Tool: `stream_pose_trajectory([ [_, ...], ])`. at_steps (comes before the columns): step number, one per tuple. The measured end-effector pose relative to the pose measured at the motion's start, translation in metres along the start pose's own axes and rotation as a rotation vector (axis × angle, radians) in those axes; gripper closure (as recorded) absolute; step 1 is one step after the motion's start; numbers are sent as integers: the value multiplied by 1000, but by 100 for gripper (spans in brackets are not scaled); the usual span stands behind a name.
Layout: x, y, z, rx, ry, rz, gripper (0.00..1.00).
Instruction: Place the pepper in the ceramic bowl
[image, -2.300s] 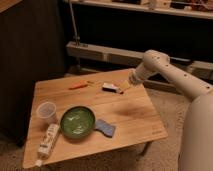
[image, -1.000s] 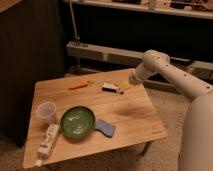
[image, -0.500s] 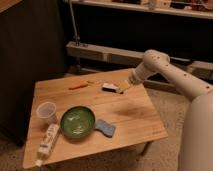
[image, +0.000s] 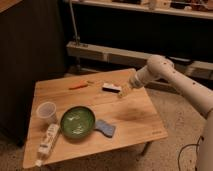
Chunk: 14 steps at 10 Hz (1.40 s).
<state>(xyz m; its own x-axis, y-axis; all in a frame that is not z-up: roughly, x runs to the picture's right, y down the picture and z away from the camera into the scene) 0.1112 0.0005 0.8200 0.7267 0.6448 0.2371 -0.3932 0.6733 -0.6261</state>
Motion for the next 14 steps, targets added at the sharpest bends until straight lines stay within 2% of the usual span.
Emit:
stream_pose_trajectory([
  [1,-3,2,1,-2,-3,-23,20],
  [4,-3,2,1,1,1,-31,20],
  [5,-6,2,1,13,-7,-54,20],
  [6,-14,0,-1,40,-24,-107,20],
  [7,-31,-1,3,63,-53,-174,20],
  [9,-70,-5,21,65,-120,-281,20],
  [11,-115,-13,46,37,-164,-377,20],
  [14,-161,-18,80,-7,-174,-478,20],
])
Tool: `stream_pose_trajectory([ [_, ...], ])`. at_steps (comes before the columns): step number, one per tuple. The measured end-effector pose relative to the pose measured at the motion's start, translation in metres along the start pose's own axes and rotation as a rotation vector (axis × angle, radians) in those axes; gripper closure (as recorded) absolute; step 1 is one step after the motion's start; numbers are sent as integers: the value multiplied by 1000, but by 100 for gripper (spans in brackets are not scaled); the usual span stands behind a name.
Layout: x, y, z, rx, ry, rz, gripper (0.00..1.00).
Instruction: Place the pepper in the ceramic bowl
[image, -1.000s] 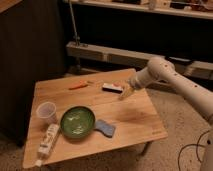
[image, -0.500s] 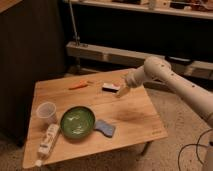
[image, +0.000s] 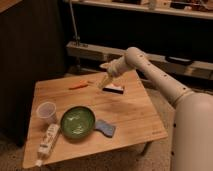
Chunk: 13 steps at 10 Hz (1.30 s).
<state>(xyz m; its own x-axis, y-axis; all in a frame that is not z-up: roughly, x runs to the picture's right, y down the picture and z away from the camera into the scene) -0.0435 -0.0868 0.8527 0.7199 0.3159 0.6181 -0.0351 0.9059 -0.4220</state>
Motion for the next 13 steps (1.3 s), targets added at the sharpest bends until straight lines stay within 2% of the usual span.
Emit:
stream_pose_trajectory([
  [2,-9,-6,27,-28,17,-49,20],
  [4,-5,-7,51,-43,37,-56,20],
  [5,-8,-7,69,-48,42,-60,20],
  [6,-9,-7,79,-40,43,-55,20],
  [8,-13,-9,92,7,50,-34,20],
  [10,-20,-10,105,34,68,-6,20],
  [12,-24,-14,118,44,87,18,20],
  [13,-24,-16,125,37,97,20,20],
])
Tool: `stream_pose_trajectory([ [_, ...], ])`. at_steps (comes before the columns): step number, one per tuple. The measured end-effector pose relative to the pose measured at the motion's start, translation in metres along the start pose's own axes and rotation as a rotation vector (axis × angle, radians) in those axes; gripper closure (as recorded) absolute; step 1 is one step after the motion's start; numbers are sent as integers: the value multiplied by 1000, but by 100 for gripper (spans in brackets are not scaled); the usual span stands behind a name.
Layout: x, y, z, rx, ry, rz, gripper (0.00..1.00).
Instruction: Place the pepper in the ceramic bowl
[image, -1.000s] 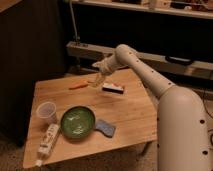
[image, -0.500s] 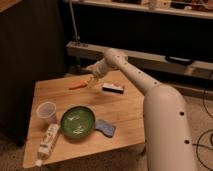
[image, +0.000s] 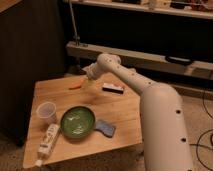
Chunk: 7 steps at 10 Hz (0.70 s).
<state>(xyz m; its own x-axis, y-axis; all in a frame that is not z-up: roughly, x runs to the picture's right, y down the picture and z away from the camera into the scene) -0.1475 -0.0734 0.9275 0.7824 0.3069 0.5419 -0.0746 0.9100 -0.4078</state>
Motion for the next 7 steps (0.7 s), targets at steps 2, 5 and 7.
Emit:
stream_pose_trajectory([
  [2,4,-2,16,-13,20,1,20],
  [5,18,-20,28,-11,36,22,20],
  [7,26,-20,40,-14,45,26,20],
])
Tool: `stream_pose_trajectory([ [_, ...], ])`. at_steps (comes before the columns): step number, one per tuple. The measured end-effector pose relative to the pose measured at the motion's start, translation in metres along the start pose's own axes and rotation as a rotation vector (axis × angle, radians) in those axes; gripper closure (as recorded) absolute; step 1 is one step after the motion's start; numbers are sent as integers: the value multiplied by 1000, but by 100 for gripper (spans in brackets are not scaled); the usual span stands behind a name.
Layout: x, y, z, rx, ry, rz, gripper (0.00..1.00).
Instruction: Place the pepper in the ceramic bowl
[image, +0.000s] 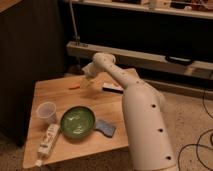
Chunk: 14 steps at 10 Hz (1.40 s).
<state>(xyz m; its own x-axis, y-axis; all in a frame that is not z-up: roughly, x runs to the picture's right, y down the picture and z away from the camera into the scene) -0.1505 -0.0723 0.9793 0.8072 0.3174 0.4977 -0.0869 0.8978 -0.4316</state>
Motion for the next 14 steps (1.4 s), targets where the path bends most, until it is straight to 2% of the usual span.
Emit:
stream_pose_trajectory([
  [6,21,5,28,-20,25,6,20],
  [9,28,4,38,-44,26,19,20],
  [11,31,4,43,-73,24,29,36],
  [14,32,10,49,-134,22,28,70],
])
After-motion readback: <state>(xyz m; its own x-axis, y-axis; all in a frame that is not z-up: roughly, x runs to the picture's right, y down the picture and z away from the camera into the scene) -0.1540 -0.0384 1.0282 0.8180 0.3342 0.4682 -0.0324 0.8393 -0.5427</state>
